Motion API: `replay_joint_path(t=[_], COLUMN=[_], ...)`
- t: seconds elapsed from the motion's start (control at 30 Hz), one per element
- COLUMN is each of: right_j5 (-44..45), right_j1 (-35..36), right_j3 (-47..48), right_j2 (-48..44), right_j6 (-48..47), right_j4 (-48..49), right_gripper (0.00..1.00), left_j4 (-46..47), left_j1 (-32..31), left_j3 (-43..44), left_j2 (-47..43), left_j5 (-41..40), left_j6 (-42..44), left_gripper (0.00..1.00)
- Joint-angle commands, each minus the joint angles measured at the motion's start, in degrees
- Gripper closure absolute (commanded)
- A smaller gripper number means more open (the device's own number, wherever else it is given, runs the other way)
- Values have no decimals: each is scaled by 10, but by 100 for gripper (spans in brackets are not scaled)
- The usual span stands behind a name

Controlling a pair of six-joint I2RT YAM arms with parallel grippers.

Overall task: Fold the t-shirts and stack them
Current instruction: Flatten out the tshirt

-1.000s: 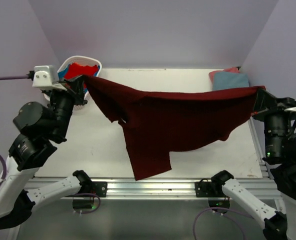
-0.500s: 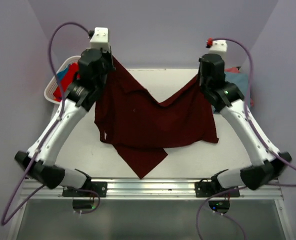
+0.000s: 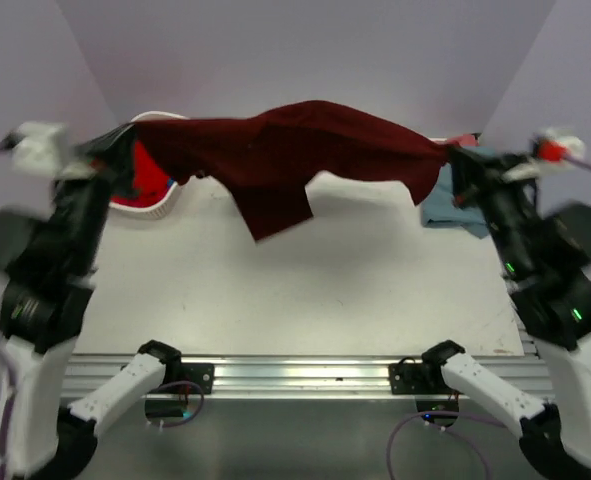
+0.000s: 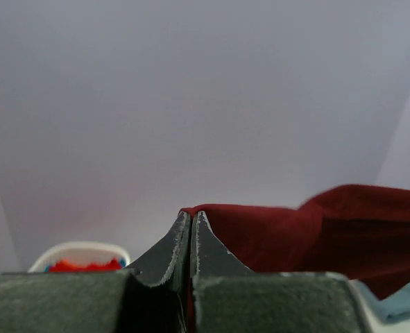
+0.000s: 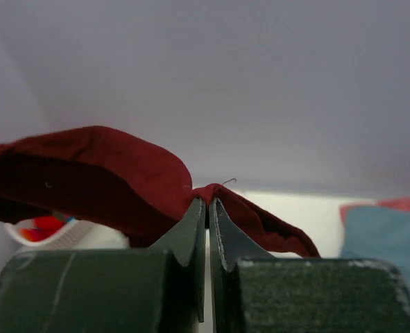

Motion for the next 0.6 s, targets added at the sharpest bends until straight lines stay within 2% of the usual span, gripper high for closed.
replay_joint_path(t=[0.0,0.1,0.17,0.27,0.3,0.4,0.43,0.5,0.53,0.57], right_j5=[-226,-280,-265,-239,-228,-139,-115,-60,-39,-13], right_j1=[1,-17,-34,-77,-81,-86,-87,-87,-86,-87], right_j3=[-46,-58,-39,17,34,76,86,84,76,69], right_j2=[-151,-252,-276,-246,-206,-147,-106,-67,-25,-6], right_j6=[13,21,37,51,52,63,67,76,92,101], right_j4=[1,-4,0,-36,-55,-105,-117,-147,-158,-184], right_gripper=[100,100,100,100,100,100,100,100,100,100], left_j4=[14,-17,-22,-31,-35,-48,-53,-57,-61,-64], left_j1=[2,23,41,58,57,55,54,47,41,34], left_j3=[-61,-45,-19,28,49,52,46,9,-7,-23], left_j2=[-154,-233,-247,-215,-205,-168,-158,-120,-105,-72], left_j5=[115,186,221,241,235,169,105,27,-43,-67], left_j6=[-9,-30,-53,-74,-75,-76,-75,-66,-64,-62], left_gripper=[100,100,100,100,100,100,100,100,100,100])
